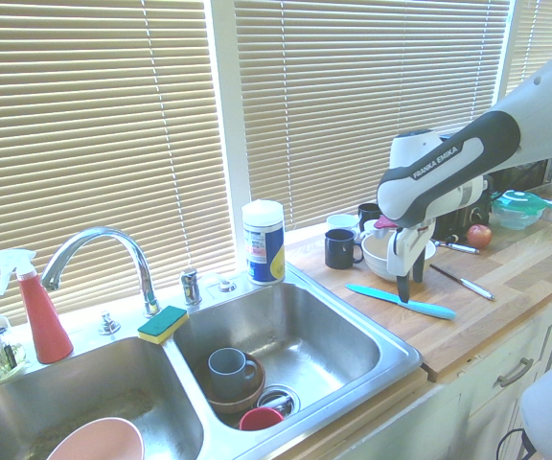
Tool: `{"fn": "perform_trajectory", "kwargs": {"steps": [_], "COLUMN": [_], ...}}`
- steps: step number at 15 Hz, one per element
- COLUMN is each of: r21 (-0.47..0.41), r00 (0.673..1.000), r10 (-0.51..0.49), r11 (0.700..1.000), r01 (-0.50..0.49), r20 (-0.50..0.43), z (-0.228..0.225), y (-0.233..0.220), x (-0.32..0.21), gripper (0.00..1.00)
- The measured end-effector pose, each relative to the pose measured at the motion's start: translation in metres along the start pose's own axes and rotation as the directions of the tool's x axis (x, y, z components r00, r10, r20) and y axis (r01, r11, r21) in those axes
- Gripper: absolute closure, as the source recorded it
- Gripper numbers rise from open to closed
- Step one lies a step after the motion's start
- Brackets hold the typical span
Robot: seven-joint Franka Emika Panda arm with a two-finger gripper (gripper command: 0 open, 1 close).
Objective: Put the knife into the sink
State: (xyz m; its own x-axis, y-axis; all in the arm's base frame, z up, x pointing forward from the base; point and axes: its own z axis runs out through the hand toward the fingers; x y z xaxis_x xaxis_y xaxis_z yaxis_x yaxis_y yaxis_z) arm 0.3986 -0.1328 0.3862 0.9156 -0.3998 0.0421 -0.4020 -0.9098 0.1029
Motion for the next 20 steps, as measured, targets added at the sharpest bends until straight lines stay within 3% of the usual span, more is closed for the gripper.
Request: {"fn": "perform_trajectory", "kwargs": {"steps": [4, 15, 16, 20], "r21": [-0.001, 0.038, 0.04, 0.045], "r00": [1.0, 0.998, 0.997, 0.997], "r10": [0.024, 0.068, 0.071, 0.079], "r11": [1.0, 0.997, 0.997, 0.996], "r01": [-0.024, -0.068, -0.071, -0.079], "r20": [0.018, -0.004, -0.001, 0.004], "z": [0.019, 0.065, 0.068, 0.075], "y": [0.019, 0.011, 0.01, 0.009], "x": [0.008, 0.027, 0.029, 0.032], "gripper": [0.0, 0.0, 1.0, 1.0]}}
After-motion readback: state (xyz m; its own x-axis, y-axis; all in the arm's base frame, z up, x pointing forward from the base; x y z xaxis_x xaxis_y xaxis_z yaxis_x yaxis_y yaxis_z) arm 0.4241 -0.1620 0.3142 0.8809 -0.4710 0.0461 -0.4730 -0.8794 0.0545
